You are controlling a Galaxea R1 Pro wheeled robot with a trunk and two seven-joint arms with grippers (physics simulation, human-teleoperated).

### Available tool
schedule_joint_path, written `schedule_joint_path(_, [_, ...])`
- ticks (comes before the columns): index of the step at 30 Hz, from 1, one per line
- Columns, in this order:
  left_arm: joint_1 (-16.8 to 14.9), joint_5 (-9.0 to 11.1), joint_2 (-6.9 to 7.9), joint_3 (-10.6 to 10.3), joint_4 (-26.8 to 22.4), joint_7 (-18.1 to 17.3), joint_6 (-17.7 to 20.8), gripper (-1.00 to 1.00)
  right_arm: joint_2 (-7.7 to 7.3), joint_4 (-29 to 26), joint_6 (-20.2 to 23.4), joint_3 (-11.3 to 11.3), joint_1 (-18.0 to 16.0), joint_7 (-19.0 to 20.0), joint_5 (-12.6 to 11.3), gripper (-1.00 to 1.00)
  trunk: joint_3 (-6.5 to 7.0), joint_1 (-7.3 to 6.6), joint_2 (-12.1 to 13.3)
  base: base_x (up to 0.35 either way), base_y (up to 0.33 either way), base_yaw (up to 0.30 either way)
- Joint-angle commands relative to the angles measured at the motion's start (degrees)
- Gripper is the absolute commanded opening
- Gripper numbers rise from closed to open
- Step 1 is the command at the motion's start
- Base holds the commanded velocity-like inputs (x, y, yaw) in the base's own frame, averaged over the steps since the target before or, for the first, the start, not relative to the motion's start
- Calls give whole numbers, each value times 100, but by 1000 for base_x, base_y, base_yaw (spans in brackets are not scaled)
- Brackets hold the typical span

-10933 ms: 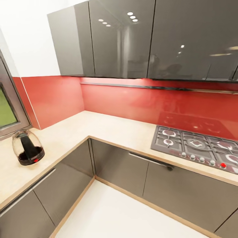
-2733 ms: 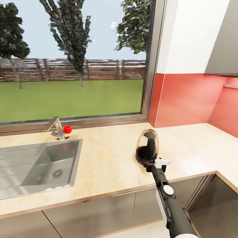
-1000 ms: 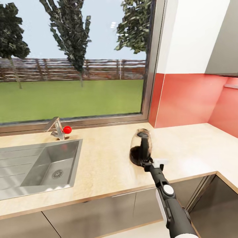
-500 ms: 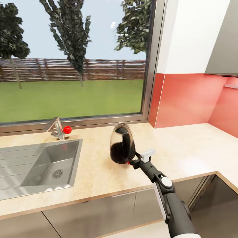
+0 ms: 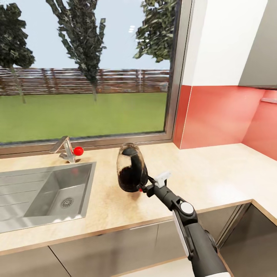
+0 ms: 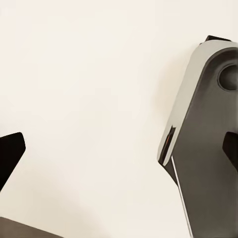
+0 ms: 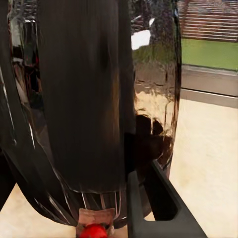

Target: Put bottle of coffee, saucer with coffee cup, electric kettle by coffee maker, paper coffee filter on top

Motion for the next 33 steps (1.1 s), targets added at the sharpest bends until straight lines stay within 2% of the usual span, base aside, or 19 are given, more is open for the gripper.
schedule_joint_path(1, [-3,47,0,-48,2,13,-14,100,4,-20,28,-4,-5,23,11,-100,-10,2,-10,0,0,0])
schedule_joint_path(24, [-6,47,-16,-43,-7,13,-13,100,4,-70,36,3,-3,22,2,-100,-11,2,-10,0,0,1])
schedule_joint_path(33, [-7,47,-16,-45,-7,19,-14,100,4,-76,36,3,0,22,2,-100,-31,2,-10,0,0,210])
